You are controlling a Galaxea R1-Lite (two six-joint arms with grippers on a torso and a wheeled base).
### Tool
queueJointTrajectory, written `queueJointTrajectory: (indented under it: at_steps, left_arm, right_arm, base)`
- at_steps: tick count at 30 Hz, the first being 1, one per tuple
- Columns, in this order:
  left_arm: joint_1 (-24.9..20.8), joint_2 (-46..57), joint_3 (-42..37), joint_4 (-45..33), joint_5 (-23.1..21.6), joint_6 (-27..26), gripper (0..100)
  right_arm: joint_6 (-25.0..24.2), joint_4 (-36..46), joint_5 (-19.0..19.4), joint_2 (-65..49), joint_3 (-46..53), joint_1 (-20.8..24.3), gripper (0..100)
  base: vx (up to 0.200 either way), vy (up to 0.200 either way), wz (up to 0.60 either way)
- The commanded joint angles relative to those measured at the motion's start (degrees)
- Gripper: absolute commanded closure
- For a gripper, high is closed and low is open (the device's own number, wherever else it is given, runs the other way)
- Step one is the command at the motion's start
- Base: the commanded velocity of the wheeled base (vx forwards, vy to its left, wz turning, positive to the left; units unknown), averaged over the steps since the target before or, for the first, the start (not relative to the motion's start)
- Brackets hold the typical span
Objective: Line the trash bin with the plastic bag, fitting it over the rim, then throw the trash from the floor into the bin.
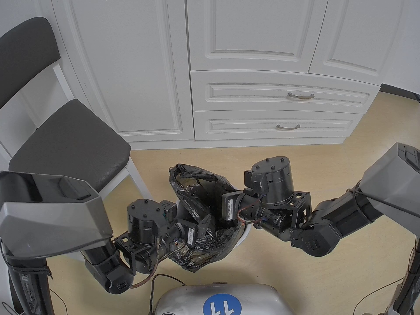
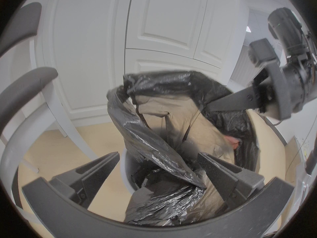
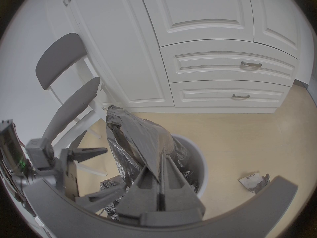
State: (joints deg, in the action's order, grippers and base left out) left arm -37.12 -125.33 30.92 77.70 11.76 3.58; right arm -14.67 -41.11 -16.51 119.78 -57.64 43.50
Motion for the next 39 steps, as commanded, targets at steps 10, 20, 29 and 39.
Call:
queueJointTrajectory:
  at_steps: [10,20,29,39]
  left_arm:
    - [-2.34,-9.93,7.67,0.34,0.10,8.11,0]
    - [-1.20,-9.40,8.72,-0.01,0.19,9.69,100]
    - [3.81,-4.83,9.16,-1.59,0.10,9.16,100]
    - [7.33,-2.99,9.51,-4.40,-1.83,9.07,100]
  right_arm:
    - [0.16,-0.03,-0.11,-1.22,0.60,0.27,100]
    - [0.78,0.50,-0.11,-1.48,1.74,-0.08,100]
    - [6.84,0.76,-0.02,-2.36,3.85,-4.56,100]
    - [9.13,0.68,0.07,-0.25,2.88,-8.78,100]
  base:
    - [0.000,0.000,0.00]
    - [0.000,0.000,0.00]
    - [0.000,0.000,0.00]
    - [0.000,0.000,0.00]
